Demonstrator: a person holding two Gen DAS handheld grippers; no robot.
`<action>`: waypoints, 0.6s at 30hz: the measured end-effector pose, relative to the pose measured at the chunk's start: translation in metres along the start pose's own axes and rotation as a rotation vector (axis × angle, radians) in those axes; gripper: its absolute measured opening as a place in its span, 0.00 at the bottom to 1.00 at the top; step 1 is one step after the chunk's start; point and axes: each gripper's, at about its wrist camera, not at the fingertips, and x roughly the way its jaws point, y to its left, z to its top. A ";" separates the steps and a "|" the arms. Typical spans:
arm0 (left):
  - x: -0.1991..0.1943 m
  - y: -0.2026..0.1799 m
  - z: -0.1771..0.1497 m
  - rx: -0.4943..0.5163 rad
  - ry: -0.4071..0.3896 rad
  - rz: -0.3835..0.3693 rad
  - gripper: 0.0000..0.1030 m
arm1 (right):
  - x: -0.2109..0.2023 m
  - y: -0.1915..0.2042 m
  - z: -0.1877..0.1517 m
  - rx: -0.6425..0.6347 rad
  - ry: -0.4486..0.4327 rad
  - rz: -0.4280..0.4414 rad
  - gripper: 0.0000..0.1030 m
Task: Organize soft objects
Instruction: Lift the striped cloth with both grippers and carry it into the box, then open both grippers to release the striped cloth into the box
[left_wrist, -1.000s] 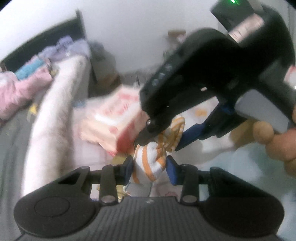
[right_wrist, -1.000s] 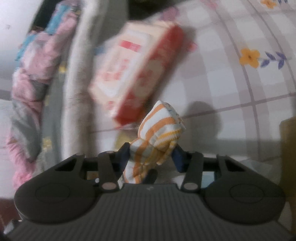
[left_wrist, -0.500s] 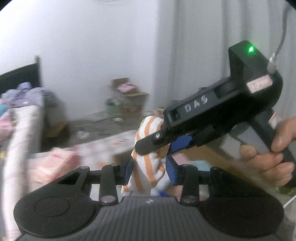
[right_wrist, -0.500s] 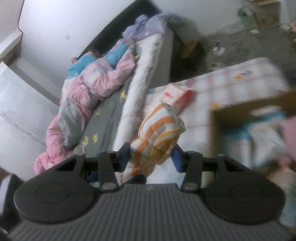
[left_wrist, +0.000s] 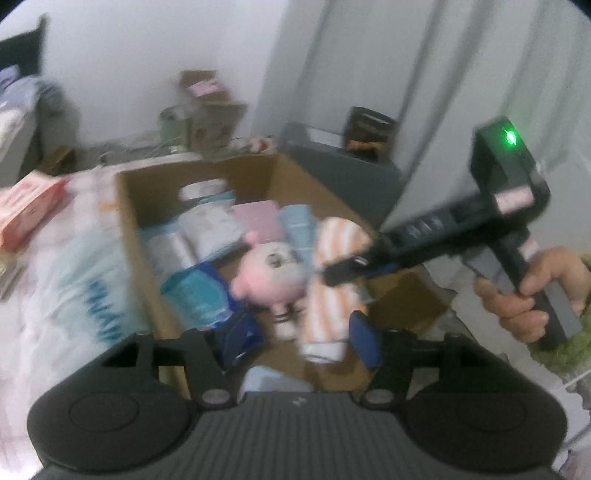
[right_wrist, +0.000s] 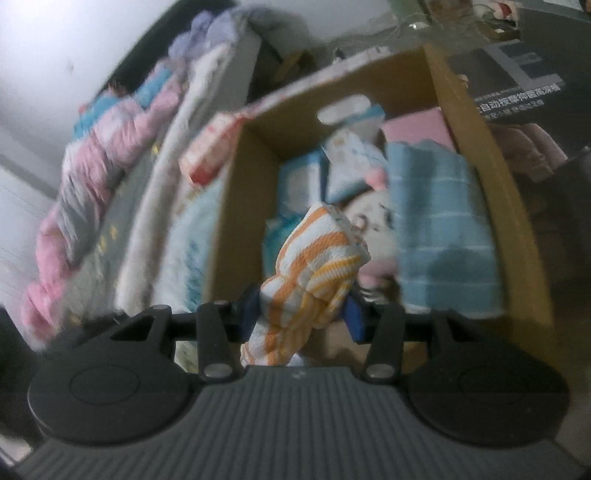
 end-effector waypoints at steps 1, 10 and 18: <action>0.000 0.009 -0.001 -0.025 0.002 0.013 0.62 | 0.003 -0.004 0.000 -0.022 0.027 -0.005 0.44; -0.036 0.059 -0.015 -0.168 -0.042 0.085 0.63 | 0.085 0.028 -0.018 -0.391 0.238 -0.173 0.45; -0.062 0.072 -0.038 -0.180 -0.088 0.178 0.67 | 0.118 0.031 -0.009 -0.359 0.289 -0.152 0.54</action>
